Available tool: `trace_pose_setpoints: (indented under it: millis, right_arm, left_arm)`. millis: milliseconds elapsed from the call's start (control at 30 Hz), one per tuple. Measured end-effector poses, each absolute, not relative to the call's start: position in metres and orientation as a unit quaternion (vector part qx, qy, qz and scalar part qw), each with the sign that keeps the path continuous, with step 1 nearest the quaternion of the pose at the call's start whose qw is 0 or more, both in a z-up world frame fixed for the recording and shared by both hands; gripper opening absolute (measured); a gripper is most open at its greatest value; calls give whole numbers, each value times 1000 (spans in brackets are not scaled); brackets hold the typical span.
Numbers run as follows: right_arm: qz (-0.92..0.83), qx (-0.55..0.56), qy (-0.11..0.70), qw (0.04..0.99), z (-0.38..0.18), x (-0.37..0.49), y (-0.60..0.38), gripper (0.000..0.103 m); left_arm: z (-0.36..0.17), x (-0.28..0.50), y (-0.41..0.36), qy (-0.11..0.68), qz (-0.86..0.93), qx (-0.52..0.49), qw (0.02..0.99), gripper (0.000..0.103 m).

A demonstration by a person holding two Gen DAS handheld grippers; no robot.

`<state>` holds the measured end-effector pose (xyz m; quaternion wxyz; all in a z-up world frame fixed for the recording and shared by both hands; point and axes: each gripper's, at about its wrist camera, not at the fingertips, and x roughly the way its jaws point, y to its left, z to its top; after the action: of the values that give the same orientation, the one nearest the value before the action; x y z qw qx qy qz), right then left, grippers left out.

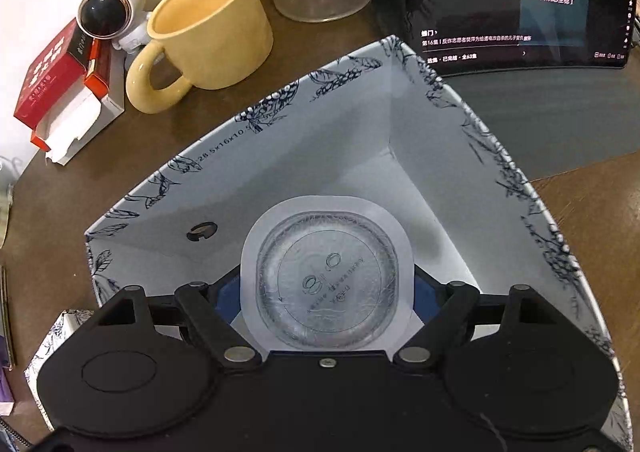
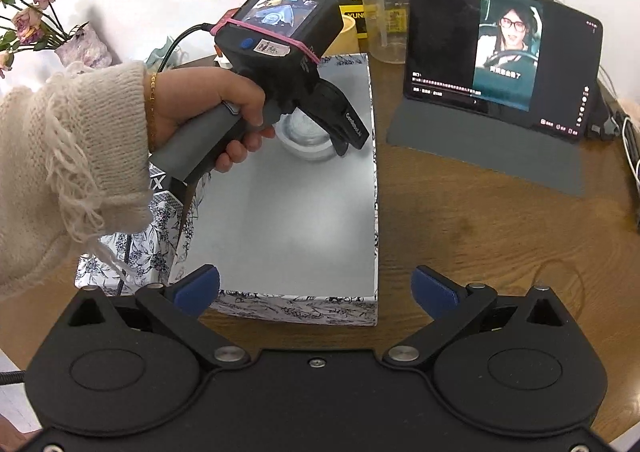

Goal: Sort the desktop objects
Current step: 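Lower the compact case into the open floral box and open the left gripper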

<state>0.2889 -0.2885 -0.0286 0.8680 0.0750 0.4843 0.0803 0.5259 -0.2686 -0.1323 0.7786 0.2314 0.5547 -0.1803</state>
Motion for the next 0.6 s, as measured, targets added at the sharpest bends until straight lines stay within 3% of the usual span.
trace_pose_setpoints:
  millis: [600]
  right_arm:
    - [75, 95, 496, 860, -37, 295, -291, 103]
  left_arm:
    - [-143, 532, -272, 560, -177, 228, 777, 81]
